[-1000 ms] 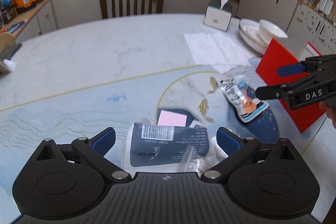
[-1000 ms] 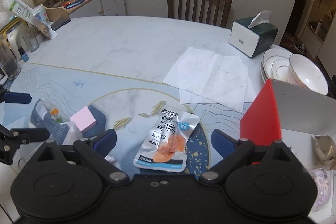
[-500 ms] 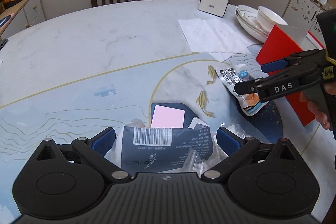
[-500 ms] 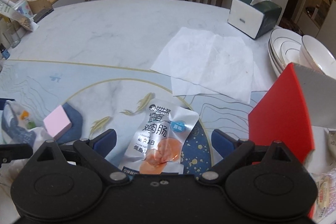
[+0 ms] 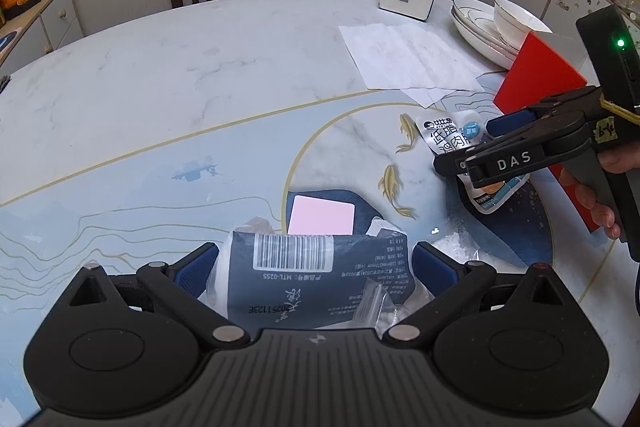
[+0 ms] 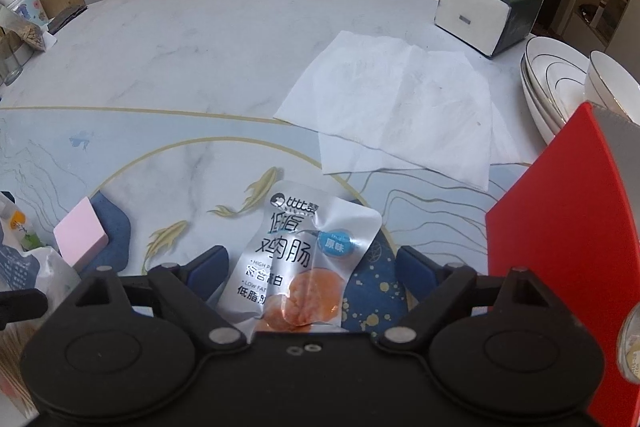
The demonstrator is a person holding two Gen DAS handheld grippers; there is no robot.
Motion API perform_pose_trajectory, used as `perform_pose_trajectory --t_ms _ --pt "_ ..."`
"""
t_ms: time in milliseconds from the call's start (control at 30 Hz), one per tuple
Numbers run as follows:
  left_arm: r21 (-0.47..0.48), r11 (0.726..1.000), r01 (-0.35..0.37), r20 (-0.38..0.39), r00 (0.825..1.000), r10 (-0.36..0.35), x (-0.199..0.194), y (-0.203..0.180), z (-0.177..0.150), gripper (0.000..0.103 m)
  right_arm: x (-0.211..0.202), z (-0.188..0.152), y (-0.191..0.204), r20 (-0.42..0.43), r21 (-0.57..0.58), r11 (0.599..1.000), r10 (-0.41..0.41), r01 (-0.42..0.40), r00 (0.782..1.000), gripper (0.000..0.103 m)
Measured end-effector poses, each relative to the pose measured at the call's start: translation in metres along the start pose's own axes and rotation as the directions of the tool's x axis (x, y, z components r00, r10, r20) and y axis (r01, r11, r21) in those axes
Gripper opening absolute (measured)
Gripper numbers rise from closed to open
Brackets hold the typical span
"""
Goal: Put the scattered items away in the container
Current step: 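Grasp the dark blue packaged bag with the left tool while the right tool grasps the white sausage snack bag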
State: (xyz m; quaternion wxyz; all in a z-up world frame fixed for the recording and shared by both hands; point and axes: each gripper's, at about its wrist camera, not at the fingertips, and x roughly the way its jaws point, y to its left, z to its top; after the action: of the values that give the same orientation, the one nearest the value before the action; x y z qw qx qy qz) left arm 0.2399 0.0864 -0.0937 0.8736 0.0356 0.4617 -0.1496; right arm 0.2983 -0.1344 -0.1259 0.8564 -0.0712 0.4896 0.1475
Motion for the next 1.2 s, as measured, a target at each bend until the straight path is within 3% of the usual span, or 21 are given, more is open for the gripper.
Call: perform_pose_trajectory --t_ms 300,500,567,667,1067,1200 --pt "0.013 1.000 -0.015 0.017 1.000 0.015 -0.002 -0.001 -0.001 0.102 0.001 -0.001 0.002 0.004 -0.004 1.000 -0.003 0.003 1.000 0.086" --pt "0.007 1.000 -0.022 0.019 1.000 0.022 -0.002 -0.001 -0.001 0.095 -0.002 -0.002 0.005 0.017 -0.003 1.000 0.000 0.001 1.000 0.079" --pt "0.000 1.000 -0.021 0.019 1.000 0.021 -0.002 0.000 -0.001 0.093 -0.004 -0.003 0.006 0.024 -0.010 1.000 0.003 -0.002 1.000 0.070" --pt "-0.008 1.000 -0.020 0.019 1.000 0.020 -0.002 0.003 0.000 0.093 -0.005 -0.003 0.008 0.028 -0.014 1.000 0.005 -0.005 1.000 0.065" --pt "-0.112 0.994 0.000 0.026 1.000 0.002 -0.003 0.024 0.006 0.084 -0.009 -0.004 0.005 0.035 0.015 1.000 0.010 -0.011 0.999 0.061" --pt "-0.142 0.990 0.012 0.033 0.999 -0.008 -0.004 0.030 0.006 0.077 -0.014 -0.003 0.002 0.049 0.034 0.999 0.018 -0.020 0.999 0.061"
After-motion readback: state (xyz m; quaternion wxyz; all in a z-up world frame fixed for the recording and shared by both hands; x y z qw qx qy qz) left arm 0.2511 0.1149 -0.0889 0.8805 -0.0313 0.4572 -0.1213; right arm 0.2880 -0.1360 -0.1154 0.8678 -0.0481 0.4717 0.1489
